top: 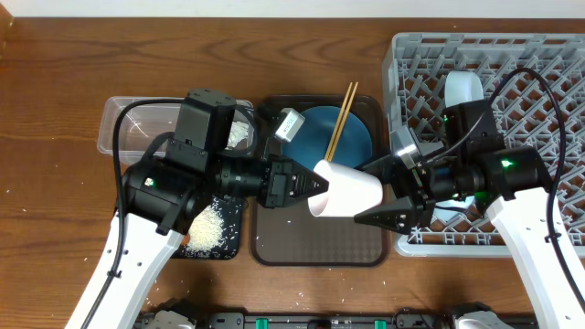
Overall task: Sort waste into correct bins and load items into the dishwasher rack
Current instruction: 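Tilt the pink cup toward the right gripper and grasp its base, then carry the pink cup into the dish rack with the right gripper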
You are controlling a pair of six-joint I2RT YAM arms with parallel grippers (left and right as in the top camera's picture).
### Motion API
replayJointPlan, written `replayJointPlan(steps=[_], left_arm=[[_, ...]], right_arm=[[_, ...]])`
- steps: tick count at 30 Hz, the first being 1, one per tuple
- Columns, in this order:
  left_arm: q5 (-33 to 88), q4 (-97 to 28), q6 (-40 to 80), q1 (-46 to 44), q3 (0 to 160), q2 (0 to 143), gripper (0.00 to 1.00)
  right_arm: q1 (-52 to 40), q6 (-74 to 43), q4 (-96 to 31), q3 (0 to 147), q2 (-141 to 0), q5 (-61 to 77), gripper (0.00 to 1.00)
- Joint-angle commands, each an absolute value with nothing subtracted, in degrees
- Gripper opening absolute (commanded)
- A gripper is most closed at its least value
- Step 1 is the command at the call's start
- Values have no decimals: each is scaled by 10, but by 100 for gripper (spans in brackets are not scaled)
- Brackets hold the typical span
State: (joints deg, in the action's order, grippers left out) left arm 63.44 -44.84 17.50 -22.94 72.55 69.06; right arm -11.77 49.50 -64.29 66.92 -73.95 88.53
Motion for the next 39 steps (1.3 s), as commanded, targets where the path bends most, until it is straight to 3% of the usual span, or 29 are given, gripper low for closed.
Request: replayJointPlan(steps=[1, 12, 18, 28, 33, 39], left_arm=[[648, -450, 161, -232, 722, 692, 7], [574, -505, 161, -232, 722, 692, 11], [572, -505, 161, -232, 722, 692, 21], [442, -544, 161, -232, 722, 692, 24], [421, -542, 161, -232, 722, 692, 34], [349, -543, 161, -232, 722, 692, 37]], right_arm=[[-120, 498, -639, 675, -734, 893, 68], [-119, 498, -624, 675, -734, 893, 43], [-119, 497, -615, 675, -734, 893, 40], [-100, 461, -583, 675, -734, 893, 37], [-95, 439, -574, 674, -734, 893, 37], [-93, 402, -575, 674, -734, 856, 33]])
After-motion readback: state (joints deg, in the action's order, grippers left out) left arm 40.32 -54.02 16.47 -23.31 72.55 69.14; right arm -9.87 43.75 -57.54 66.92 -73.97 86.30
